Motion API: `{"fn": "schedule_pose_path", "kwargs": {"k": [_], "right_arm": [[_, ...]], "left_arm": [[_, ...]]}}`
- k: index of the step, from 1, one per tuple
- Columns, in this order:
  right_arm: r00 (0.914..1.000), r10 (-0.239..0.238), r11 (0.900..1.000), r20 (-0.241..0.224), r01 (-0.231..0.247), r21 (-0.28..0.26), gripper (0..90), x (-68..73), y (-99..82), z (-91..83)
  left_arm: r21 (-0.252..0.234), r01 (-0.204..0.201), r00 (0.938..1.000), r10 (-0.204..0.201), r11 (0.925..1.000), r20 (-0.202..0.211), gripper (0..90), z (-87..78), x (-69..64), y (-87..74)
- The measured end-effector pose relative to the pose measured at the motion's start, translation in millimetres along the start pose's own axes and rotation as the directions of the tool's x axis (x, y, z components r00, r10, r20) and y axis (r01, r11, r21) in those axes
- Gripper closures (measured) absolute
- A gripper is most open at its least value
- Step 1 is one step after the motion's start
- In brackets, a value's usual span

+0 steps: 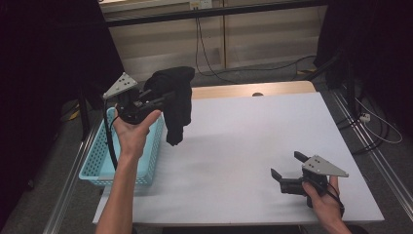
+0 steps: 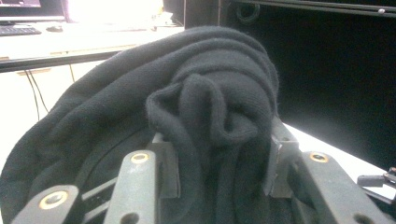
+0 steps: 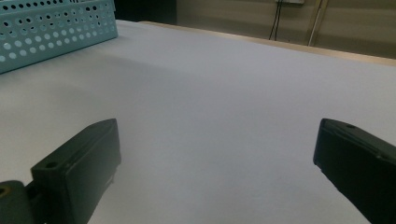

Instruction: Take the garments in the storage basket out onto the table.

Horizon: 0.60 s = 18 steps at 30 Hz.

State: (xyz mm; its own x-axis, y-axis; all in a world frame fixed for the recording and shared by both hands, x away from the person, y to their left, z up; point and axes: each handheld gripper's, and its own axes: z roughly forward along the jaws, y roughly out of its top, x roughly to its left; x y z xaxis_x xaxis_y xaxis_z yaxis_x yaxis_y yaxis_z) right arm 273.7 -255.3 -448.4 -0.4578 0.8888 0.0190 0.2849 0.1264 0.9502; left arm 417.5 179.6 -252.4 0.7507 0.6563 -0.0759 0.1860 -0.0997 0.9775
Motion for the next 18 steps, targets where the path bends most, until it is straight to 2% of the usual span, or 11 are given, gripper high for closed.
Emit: {"fn": "schedule_pose_path", "kwargs": {"k": [9, 12, 18], "right_arm": [[1.0, -0.002, 1.0, -0.004, 0.002, 0.001, 0.8, 0.1, 0.1, 0.1], [1.0, -0.001, 1.0, -0.005, 0.001, 0.0, 0.8, 0.2, 0.2, 0.2], [1.0, -0.002, 1.0, -0.008, 0.002, 0.001, 0.8, 0.0, 0.1, -0.1]], "left_arm": [[0.009, -0.004, 0.9994, 0.003, 1.0, 0.034, 57.6, 17.0, -11.1, 0.3], [0.047, -0.012, 0.9992, 0.011, 0.9988, 0.039, 57.6, 32.6, -17.9, -4.8], [0.062, -0.004, 0.998, 0.0, 0.9981, 0.063, 57.6, 47.5, -25.1, -9.3]]}}
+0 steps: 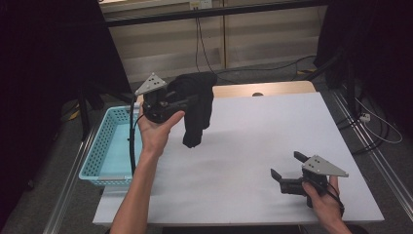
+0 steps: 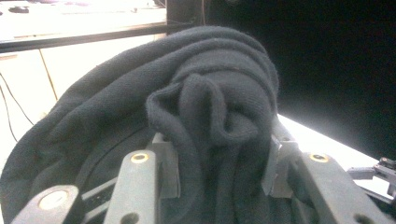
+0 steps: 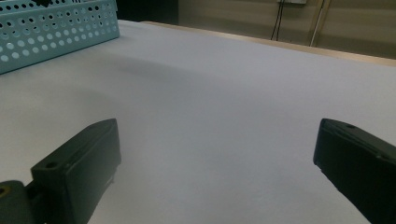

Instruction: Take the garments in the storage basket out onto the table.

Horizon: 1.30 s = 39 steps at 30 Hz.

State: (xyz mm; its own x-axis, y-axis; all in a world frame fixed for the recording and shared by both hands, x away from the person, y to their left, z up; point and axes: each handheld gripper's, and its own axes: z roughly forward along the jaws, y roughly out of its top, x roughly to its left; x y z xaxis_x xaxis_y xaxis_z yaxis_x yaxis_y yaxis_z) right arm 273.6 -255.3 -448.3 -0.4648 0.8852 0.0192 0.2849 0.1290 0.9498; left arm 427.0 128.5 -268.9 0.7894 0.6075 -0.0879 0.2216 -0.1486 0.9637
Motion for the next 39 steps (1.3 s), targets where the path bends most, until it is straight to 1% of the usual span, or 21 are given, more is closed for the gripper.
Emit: {"fn": "schedule_pose_path", "kwargs": {"k": [3, 5, 6, 7, 8, 10, 11, 14, 15, 19, 20, 21, 22, 28, 33, 35, 36, 39], "right_arm": [[1.0, 0.0, 1.0, 0.0, 0.0, 0.0, 0.8, 0.0, 0.0, 0.1], [1.0, -0.001, 1.0, 0.0, 0.001, -0.001, 0.8, 0.2, 0.1, 0.0], [1.0, -0.002, 1.0, -0.001, 0.002, -0.001, 0.8, 0.1, 0.1, -0.1], [1.0, -0.002, 1.0, -0.001, 0.002, -0.001, 0.8, 0.1, 0.1, -0.1], [1.0, -0.002, 1.0, -0.001, 0.002, -0.001, 0.8, 0.1, 0.1, -0.1], [1.0, 0.001, 1.0, -0.001, -0.001, -0.002, 0.8, -0.2, 0.1, 0.0], [1.0, 0.001, 1.0, -0.001, -0.001, -0.002, 0.8, -0.2, 0.1, 0.0], [1.0, -0.001, 1.0, -0.001, 0.001, -0.002, 0.8, -0.3, 0.1, -0.1], [1.0, -0.001, 1.0, -0.001, 0.001, -0.002, 0.8, -0.3, 0.1, -0.1], [1.0, 0.003, 1.0, -0.002, -0.003, -0.002, 0.8, -0.3, 0.1, -0.1], [1.0, 0.001, 1.0, -0.002, -0.001, -0.002, 0.8, -0.3, 0.1, 0.1], [1.0, 0.001, 1.0, -0.002, -0.001, -0.002, 0.8, -0.3, 0.1, 0.1], [1.0, 0.0, 1.0, -0.003, 0.0, -0.002, 0.8, -0.2, 0.1, 0.1], [1.0, 0.001, 1.0, -0.004, -0.001, -0.002, 0.8, -0.3, 0.0, 0.3], [1.0, 0.0, 1.0, -0.004, 0.0, -0.003, 0.8, -0.4, 0.1, 0.0], [1.0, 0.004, 1.0, -0.004, -0.004, -0.002, 0.8, -0.2, 0.2, -0.4], [1.0, 0.0, 1.0, -0.004, 0.0, -0.003, 0.8, -0.3, 0.2, -0.6], [1.0, 0.001, 1.0, -0.003, -0.001, -0.004, 0.8, -0.2, 0.1, -0.8]], "left_arm": [[0.007, -0.003, 1.0, 0.003, 1.0, 0.005, 57.6, 4.2, -2.1, -0.3], [0.004, 0.005, 0.9999, -0.005, 1.0, 0.012, 57.6, 9.5, -3.9, -1.2], [0.012, 0.007, 0.9998, -0.007, 0.9999, 0.016, 57.6, 14.2, -5.2, -2.4], [0.012, 0.007, 0.9998, -0.007, 0.9999, 0.016, 57.6, 14.2, -5.2, -2.4], [0.026, 0.005, 0.9999, -0.005, 0.9996, 0.013, 57.6, 17.1, -6.3, -3.3], [0.03, 0.011, 0.9996, -0.012, 0.9995, 0.026, 57.6, 23.9, -7.6, -6.1], [0.03, 0.011, 0.9996, -0.012, 0.9995, 0.026, 57.6, 23.9, -7.6, -6.1], [0.048, 0.014, 0.9991, -0.015, 0.9987, 0.039, 57.6, 32.9, -10.4, -9.7], [0.048, 0.014, 0.9991, -0.015, 0.9987, 0.039, 57.6, 32.9, -10.4, -9.7], [0.062, 0.015, 0.9987, -0.018, 0.998, 0.048, 57.5, 42.5, -12.0, -13.4], [0.073, 0.018, 0.9986, -0.021, 0.9972, 0.048, 57.5, 46.5, -12.4, -14.7], [0.073, 0.018, 0.9986, -0.021, 0.9972, 0.048, 57.5, 46.5, -12.4, -14.7], [0.076, 0.022, 0.9983, -0.026, 0.9969, 0.053, 57.5, 51.5, -13.1, -16.4], [0.078, 0.027, 0.9979, -0.031, 0.9966, 0.058, 57.5, 59.5, -14.9, -18.9], [0.088, 0.025, 0.9974, -0.031, 0.9958, 0.065, 57.5, 66.9, -17.7, -22.3], [0.1, 0.018, 0.9975, -0.024, 0.9948, 0.066, 57.5, 70.7, -19.1, -24.3], [0.11, 0.005, 0.9973, -0.013, 0.9939, 0.072, 57.5, 73.7, -19.8, -26.9], [0.12, 0.008, 0.9972, -0.017, 0.9928, 0.073, 57.5, 76.3, -19.7, -30.4]]}}
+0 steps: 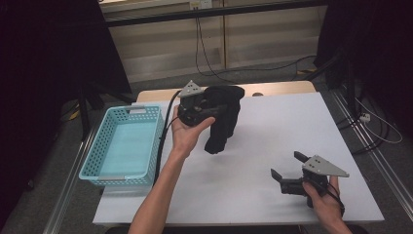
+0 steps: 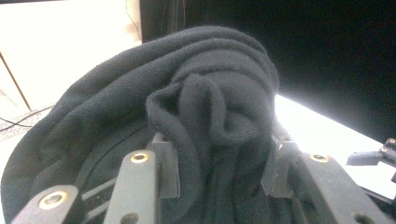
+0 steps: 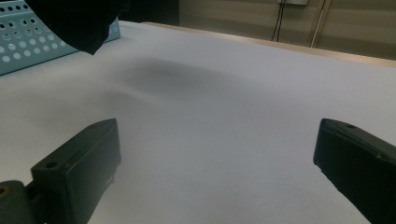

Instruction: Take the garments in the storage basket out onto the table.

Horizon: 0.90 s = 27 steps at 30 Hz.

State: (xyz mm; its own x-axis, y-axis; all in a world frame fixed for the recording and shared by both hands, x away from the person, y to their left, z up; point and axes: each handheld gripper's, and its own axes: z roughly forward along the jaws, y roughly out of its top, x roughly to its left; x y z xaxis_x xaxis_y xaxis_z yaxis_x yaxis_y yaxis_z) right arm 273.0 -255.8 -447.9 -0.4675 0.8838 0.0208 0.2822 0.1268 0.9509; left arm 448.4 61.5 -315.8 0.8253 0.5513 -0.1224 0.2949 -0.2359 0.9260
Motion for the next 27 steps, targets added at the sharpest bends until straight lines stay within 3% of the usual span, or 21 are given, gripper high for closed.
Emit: {"fn": "schedule_pose_path", "kwargs": {"k": [14, 27], "right_arm": [[1.0, 0.0, 1.0, 0.0, 0.0, 0.0, 0.8, -0.2, 0.0, 0.0], [1.0, -0.003, 1.0, -0.001, 0.003, 0.0, 0.8, 0.0, 0.0, 0.1]], "left_arm": [[0.075, 0.01, 0.9995, -0.008, 0.9971, -0.031, 57.3, 22.7, 2.6, -23.4], [0.162, 0.026, 0.9994, -0.021, 0.9865, -0.027, 56.9, 35.9, 10.9, -50.8]]}}
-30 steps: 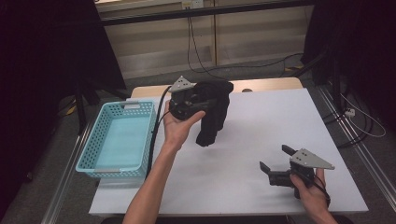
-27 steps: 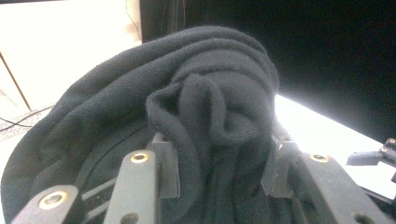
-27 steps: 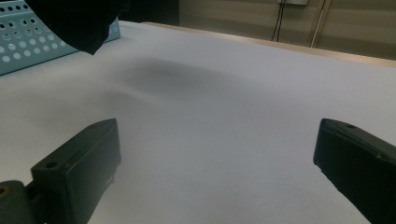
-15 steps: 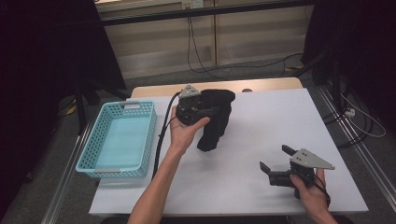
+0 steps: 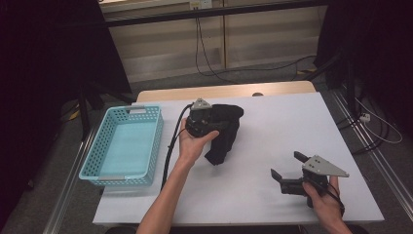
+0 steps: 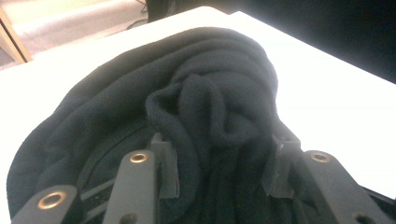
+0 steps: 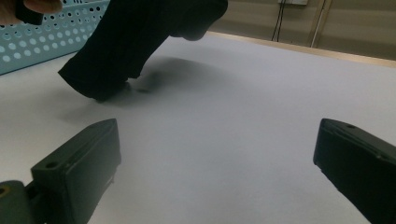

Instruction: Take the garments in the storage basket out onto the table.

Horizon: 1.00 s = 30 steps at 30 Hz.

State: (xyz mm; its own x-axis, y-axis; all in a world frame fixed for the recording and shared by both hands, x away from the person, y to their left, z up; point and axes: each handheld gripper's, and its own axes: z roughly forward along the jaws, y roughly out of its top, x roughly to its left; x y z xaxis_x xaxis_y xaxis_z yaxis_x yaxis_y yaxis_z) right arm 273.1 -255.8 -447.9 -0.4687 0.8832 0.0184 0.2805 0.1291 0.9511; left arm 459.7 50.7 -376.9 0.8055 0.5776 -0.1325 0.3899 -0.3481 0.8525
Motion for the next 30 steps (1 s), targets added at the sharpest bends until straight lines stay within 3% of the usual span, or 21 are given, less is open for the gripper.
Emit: {"fn": "schedule_pose_path", "kwargs": {"k": [7, 15, 30], "right_arm": [[1.0, 0.0, 1.0, -0.001, 0.0, 0.0, 0.8, -0.2, 0.0, -0.1], [1.0, 0.001, 1.0, -0.002, -0.001, 0.002, 0.8, -0.2, -0.1, 0.2], [1.0, 0.004, 1.0, -0.003, -0.004, 0.003, 0.9, -0.4, -0.2, 0.1]], "left_arm": [[0.052, 0.006, 0.9999, -0.006, 0.9986, -0.01, 56.4, 10.7, 4.4, -10.4], [0.082, 0.042, 0.9991, -0.042, 0.9957, -0.011, 55.5, 22.8, 7.6, -18.5], [0.15, 0.027, 0.9996, -0.025, 0.9883, -0.014, 52.9, 48.6, 0.7, -32.6]]}}
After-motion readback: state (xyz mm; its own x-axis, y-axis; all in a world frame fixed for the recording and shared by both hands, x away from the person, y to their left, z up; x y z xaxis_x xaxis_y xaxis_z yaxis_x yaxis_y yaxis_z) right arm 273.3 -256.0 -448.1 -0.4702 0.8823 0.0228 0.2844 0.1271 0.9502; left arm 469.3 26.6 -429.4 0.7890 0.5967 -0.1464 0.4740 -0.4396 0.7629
